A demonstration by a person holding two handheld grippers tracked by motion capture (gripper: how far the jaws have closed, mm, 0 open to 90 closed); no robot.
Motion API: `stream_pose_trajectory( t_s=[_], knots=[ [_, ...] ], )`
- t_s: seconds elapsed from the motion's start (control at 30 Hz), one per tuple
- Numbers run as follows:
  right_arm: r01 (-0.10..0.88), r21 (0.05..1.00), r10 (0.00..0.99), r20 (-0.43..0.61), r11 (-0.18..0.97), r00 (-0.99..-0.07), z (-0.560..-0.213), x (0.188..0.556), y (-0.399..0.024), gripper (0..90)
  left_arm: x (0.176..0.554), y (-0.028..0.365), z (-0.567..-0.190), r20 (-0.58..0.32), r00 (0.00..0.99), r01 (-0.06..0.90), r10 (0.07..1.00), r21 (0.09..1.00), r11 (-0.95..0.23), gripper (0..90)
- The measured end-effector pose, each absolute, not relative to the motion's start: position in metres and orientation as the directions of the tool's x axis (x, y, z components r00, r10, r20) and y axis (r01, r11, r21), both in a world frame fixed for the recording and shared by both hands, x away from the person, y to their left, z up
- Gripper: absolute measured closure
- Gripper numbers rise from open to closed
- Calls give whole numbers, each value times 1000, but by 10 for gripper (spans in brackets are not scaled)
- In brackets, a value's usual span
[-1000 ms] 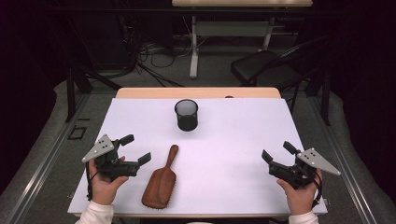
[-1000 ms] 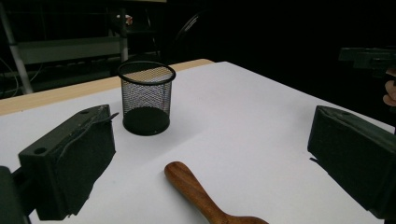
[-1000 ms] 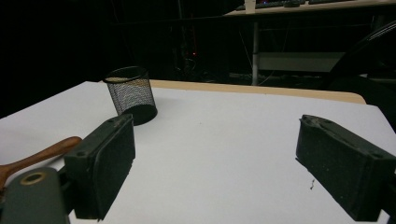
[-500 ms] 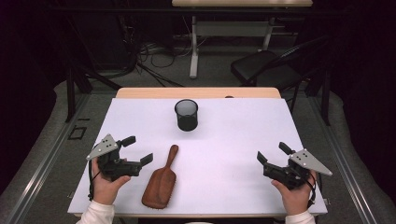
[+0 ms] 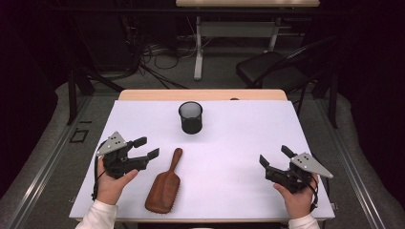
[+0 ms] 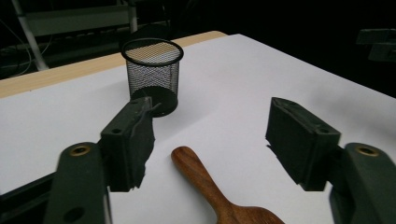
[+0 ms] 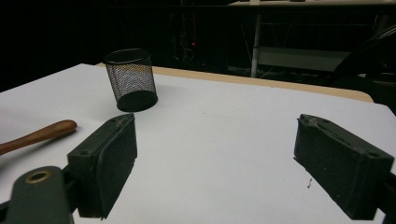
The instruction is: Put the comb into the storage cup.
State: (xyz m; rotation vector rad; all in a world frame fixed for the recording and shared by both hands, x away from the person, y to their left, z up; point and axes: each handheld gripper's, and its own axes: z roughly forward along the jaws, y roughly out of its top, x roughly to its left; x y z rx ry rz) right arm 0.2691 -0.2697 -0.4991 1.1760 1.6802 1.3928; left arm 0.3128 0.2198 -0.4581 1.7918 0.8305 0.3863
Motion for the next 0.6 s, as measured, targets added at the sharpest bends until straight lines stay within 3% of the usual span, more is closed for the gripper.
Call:
stream_pose_trajectory(
  t_s=[0.1,0.6],
  knots=[
    [231,972,919,58,36,-389,-500,270,-269,133,319,218,-456,-148,689,379,709,908,-179,426],
    [233,972,923,73,19,-379,-501,271,-270,142,349,199,-451,-216,680,437,701,887,-150,499]
  ],
)
